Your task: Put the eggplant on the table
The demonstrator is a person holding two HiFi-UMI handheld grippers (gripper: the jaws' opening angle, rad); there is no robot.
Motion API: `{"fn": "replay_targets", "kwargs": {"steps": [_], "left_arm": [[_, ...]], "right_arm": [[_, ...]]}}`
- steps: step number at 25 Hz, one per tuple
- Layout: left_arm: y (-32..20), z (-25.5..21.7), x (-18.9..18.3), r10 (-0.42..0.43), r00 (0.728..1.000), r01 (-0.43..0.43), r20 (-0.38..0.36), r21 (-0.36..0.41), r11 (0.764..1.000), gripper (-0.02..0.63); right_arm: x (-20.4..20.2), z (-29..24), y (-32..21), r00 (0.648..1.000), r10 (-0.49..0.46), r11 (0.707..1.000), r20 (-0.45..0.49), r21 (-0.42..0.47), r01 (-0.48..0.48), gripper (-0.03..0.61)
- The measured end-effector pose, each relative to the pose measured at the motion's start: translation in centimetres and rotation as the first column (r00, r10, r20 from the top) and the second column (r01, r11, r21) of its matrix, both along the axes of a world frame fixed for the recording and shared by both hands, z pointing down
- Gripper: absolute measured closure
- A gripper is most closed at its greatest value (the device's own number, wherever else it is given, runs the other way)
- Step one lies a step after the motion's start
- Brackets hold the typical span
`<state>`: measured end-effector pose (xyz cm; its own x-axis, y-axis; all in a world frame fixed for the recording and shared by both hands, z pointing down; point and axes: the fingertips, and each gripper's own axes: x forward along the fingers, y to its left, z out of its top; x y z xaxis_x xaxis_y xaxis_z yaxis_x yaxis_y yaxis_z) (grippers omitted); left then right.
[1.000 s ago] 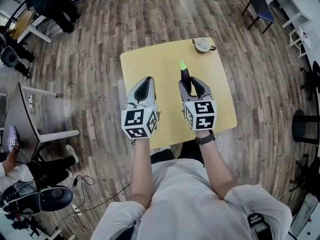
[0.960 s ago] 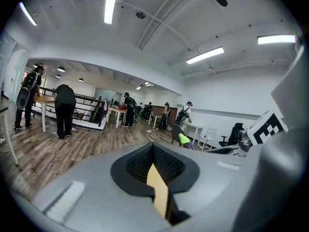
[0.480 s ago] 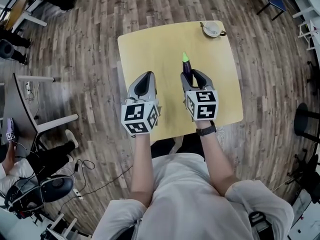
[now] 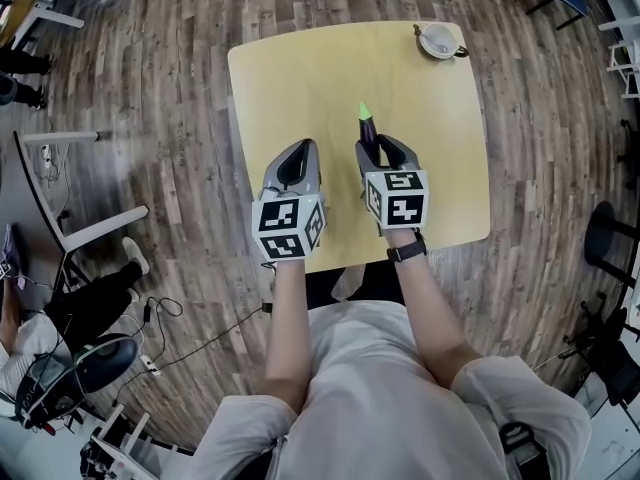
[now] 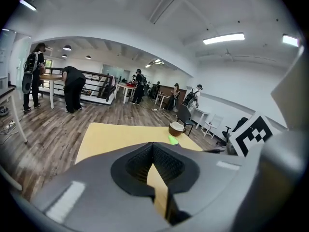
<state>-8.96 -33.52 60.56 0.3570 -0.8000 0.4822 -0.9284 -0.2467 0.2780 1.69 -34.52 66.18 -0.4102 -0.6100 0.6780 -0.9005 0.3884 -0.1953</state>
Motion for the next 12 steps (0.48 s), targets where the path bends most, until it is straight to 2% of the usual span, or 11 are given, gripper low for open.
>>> {"fn": "replay_targets", "kwargs": {"steps": [12], "left_arm": [[-0.1,3.2,-1.1,-0.015,1.000,0.014,-0.013,-0.066,0.998,0.606]], "right_arm": [[-1.6,5.9,0.6,0.999,-0.020,0.992,-0.031,-0.127,0.016,0.407]]}}
